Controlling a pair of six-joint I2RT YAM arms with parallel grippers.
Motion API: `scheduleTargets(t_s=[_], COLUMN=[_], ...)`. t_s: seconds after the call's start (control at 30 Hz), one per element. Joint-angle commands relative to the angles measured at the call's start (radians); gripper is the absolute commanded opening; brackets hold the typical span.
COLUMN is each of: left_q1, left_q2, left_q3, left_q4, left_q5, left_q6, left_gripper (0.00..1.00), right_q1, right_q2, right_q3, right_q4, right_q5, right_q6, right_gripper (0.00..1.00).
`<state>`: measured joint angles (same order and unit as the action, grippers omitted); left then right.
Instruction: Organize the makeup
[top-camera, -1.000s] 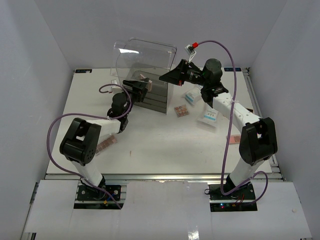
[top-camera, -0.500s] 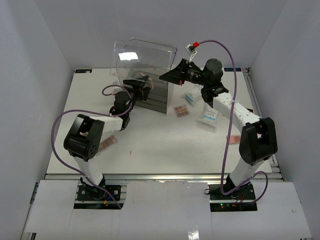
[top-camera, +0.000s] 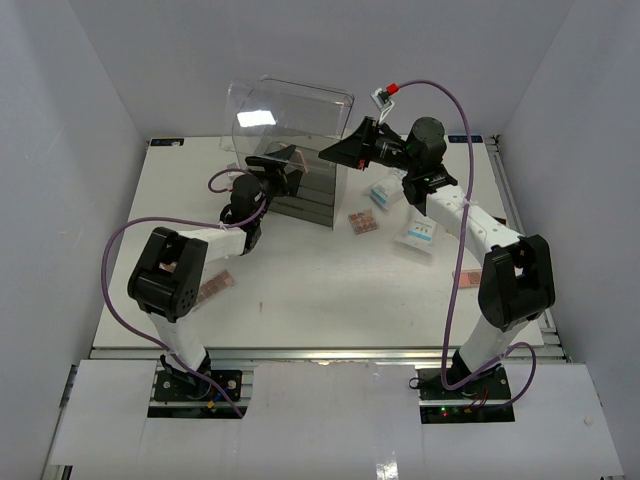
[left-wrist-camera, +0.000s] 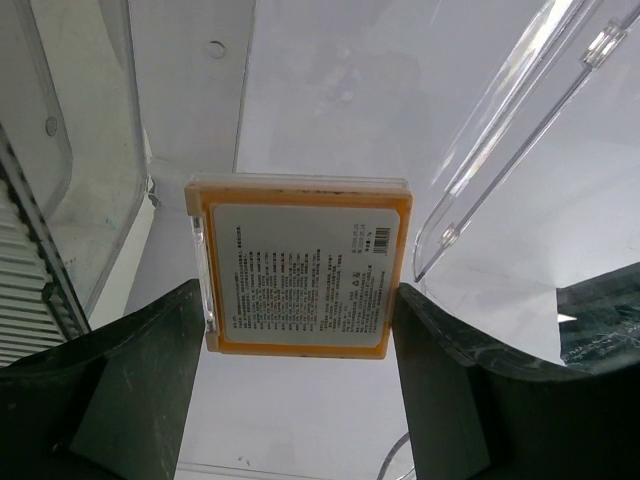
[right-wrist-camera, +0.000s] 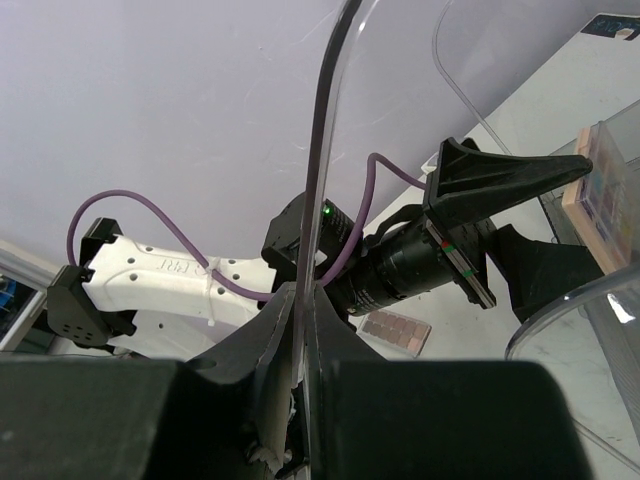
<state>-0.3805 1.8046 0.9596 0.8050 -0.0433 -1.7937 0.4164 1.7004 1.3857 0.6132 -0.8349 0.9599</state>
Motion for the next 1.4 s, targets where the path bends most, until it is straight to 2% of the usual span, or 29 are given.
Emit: scheduleTargets(t_s=[0.0, 0.13, 0.2, 0.27, 0.3, 0.6, 0.97, 1.13, 1.37], left_q1=[0.008, 0.008, 0.008, 0.009, 0.009, 0.009, 0.012, 0.012, 0.011], left_q2=[-0.035, -0.047, -0.058, -0.067, -0.07, -0.112, -0.181, -0.276, -0.449], left_q3=[0.042, 0.052, 0.054, 0.057, 0.057, 0.045, 0.024, -0.049, -0.22], left_q4=[-0.086, -0.089, -0.103, -0.115, -0.115, -0.13, -0.163, -0.203, -0.422], left_q5=[0.001, 0.013, 0.019, 0.025, 0.026, 0.042, 0.16, 0.226, 0.246], left_q6=[-0.027, -0.011, -0.004, -0.001, 0.0, 0.024, 0.083, 0.183, 0.391], left_gripper=[0.59, 0.61, 0.76, 0.96, 0.98, 0.98, 0.98, 0.98, 0.98], right_q1=[-0.008, -0.011, -0.012, -0.014, -0.015, -0.025, -0.033, -0.033, -0.033], right_q2=[-0.045, -0.047, -0.048, -0.051, -0.053, -0.065, -0.062, -0.05, -0.056], right_q3=[0.027, 0.026, 0.024, 0.02, 0.019, 0.009, 0.003, 0.009, -0.008], right_q4=[0.142, 0.143, 0.142, 0.142, 0.142, 0.143, 0.15, 0.151, 0.145], right_q5=[-0.013, -0.011, -0.01, -0.01, -0.01, -0.01, -0.016, -0.012, -0.012], right_q6=[-0.005, -0.004, -0.003, -0.004, -0.004, -0.004, 0.0, 0.003, -0.012], right_gripper=[0.12, 0.12, 0.12, 0.12, 0.12, 0.12, 0.12, 0.12, 0.12])
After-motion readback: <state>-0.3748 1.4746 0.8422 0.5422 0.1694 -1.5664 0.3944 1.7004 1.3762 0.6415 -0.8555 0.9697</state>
